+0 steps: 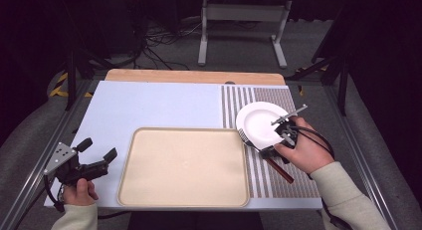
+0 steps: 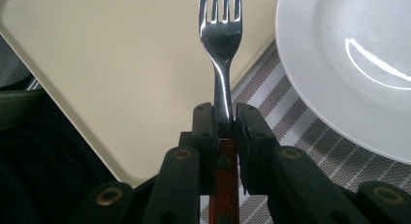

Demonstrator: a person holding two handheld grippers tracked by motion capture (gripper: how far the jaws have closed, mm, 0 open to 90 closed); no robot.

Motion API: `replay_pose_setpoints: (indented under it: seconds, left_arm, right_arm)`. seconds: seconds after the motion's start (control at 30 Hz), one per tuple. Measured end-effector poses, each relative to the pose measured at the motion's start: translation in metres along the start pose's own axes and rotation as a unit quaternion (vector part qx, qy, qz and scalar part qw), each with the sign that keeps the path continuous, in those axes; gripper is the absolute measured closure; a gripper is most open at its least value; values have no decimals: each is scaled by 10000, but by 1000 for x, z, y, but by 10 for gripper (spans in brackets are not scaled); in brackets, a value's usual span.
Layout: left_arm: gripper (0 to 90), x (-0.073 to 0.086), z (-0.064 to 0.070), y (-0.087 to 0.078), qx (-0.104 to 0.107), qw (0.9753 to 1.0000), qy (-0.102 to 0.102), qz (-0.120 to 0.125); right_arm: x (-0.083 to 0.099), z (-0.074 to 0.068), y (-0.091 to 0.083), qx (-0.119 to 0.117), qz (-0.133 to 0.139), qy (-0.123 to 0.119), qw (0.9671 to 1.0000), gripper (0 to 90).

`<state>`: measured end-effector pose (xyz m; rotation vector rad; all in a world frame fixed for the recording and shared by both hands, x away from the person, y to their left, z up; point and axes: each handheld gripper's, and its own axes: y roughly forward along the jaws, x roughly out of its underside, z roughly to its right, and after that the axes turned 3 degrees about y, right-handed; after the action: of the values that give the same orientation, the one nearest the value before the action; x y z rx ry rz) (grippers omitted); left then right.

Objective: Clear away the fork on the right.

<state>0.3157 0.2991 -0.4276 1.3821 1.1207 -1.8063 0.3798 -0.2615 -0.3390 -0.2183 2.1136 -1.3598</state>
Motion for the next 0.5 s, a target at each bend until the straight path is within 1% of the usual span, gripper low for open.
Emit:
replay_pose_setpoints:
  seconds: [0.1,0.17,0.27,0.37,0.5]
  left_arm:
    - [32,0,0,0,7,10000,8,-8]
    - [32,0,0,0,0,10000,1,10]
    - [32,0,0,0,1,10000,4,2]
    - [32,0,0,-1,7,10000,9,6]
    - [32,0,0,0,14,10000,5,7]
  right_arm:
    - [-3,-6,4,-14,-10,82,10000,786]
    - [-6,-10,6,28,7,138,9999,786]
    - [-10,-16,9,55,32,127,9999,786]
    - [-13,-22,13,50,46,198,9998,786]
    - [-18,-32,21,51,41,219,9997,786]
